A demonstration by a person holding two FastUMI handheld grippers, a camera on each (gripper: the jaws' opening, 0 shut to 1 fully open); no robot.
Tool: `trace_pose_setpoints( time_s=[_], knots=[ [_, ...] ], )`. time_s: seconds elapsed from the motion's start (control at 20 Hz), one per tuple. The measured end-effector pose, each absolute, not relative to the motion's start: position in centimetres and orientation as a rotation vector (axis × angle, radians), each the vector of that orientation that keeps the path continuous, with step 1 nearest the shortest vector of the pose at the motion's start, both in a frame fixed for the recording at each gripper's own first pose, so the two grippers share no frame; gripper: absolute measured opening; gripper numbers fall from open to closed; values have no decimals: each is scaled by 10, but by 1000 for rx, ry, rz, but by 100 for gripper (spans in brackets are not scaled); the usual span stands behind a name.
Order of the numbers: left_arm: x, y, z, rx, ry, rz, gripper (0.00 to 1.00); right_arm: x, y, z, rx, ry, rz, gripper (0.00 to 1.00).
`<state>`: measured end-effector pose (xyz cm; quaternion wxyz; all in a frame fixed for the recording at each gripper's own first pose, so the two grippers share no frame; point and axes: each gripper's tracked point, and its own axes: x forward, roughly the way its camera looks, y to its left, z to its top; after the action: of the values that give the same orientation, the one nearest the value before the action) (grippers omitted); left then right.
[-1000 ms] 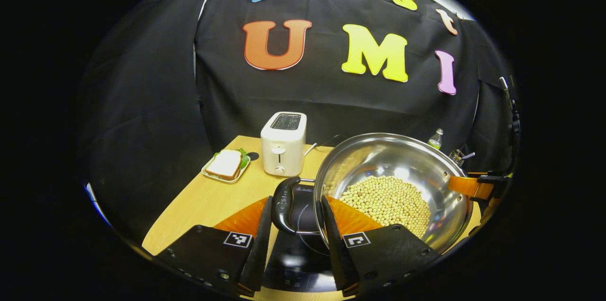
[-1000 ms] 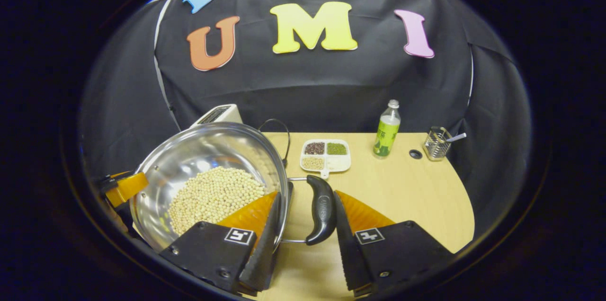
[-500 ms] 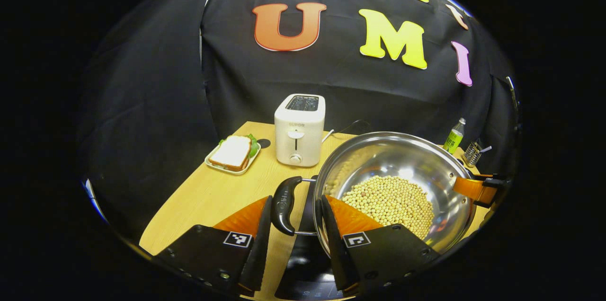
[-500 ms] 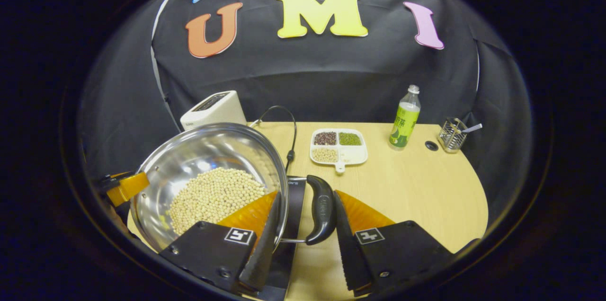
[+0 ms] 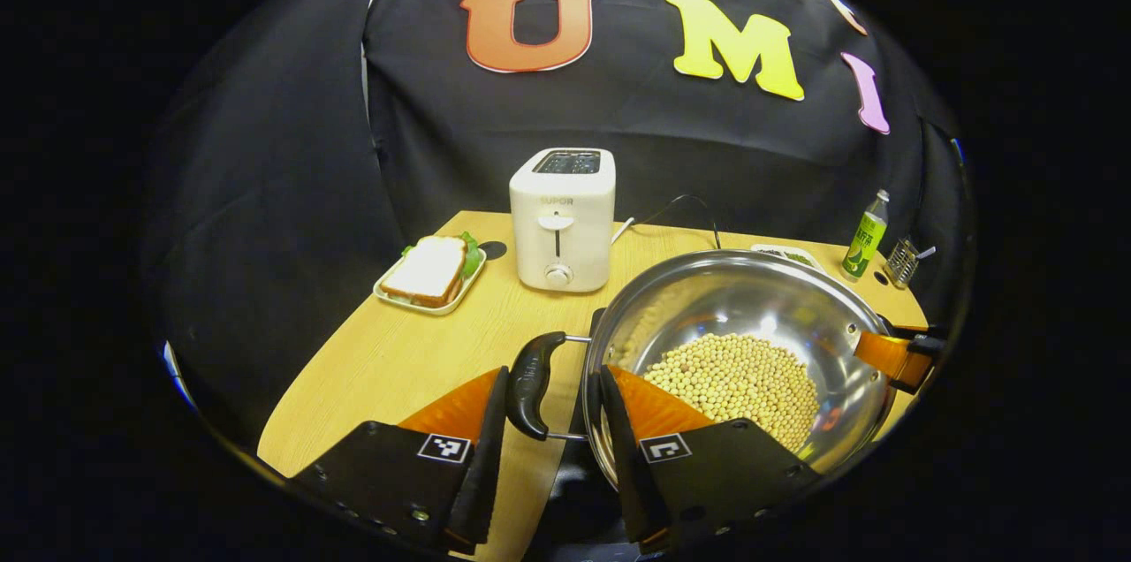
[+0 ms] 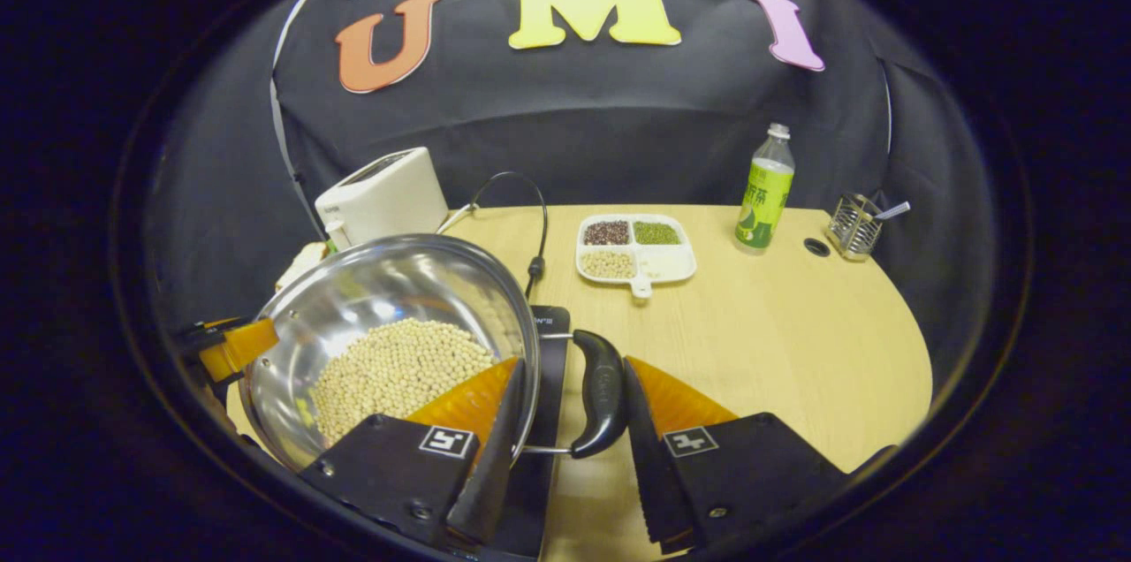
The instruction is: First push the handle of the pot to place it horizontally, then grasp the pot with both hands and set it on the induction cooktop.
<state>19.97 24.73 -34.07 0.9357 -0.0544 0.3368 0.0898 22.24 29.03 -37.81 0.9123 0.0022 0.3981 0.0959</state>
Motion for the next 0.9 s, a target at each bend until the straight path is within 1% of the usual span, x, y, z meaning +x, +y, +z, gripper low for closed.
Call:
trace_pose_setpoints(
  time_s=[0.05, 0.1, 0.15, 0.2, 0.25, 0.3, 0.35, 0.5, 0.55, 0.6, 0.65, 0.7, 0.75, 0.8, 0.85, 0.9],
  knots=[
    [199, 248, -340, -119, 683, 183, 55, 223, 289, -379, -2, 819, 199, 64],
    [199, 247, -340, -123, 684, 182, 65, 222, 289, -379, 2, 818, 197, 64],
    [201, 248, -339, -125, 678, 183, 55, 222, 290, -378, 4, 814, 199, 64],
    [200, 247, -339, -126, 682, 189, 55, 223, 290, -378, 0, 812, 201, 64],
    [201, 248, -340, -111, 688, 192, 46, 223, 290, -377, -2, 807, 202, 64],
    [201, 247, -342, -90, 696, 192, 58, 223, 290, -377, -4, 799, 201, 64],
    [201, 247, -342, -72, 700, 195, 61, 224, 291, -377, -2, 793, 200, 65],
    [201, 249, -347, -21, 728, 205, 65, 225, 290, -376, 26, 775, 195, 66],
    [200, 251, -348, -11, 731, 218, 70, 226, 290, -376, 32, 769, 193, 67],
    [200, 254, -349, -7, 735, 226, 76, 227, 289, -373, 35, 751, 194, 68],
    [200, 257, -347, -4, 731, 242, 87, 229, 289, -367, 34, 722, 201, 69],
    [198, 259, -343, -4, 724, 252, 90, 231, 290, -358, 32, 688, 212, 71],
    [196, 259, -339, -5, 715, 254, 93, 231, 288, -349, 26, 657, 219, 70],
    [194, 261, -333, 3, 702, 263, 95, 227, 287, -339, 24, 633, 230, 72],
    [190, 262, -326, 16, 694, 268, 96, 223, 285, -329, 24, 610, 240, 87],
    [184, 262, -316, 30, 680, 276, 96, 218, 282, -321, 25, 593, 248, 88]
  ],
)
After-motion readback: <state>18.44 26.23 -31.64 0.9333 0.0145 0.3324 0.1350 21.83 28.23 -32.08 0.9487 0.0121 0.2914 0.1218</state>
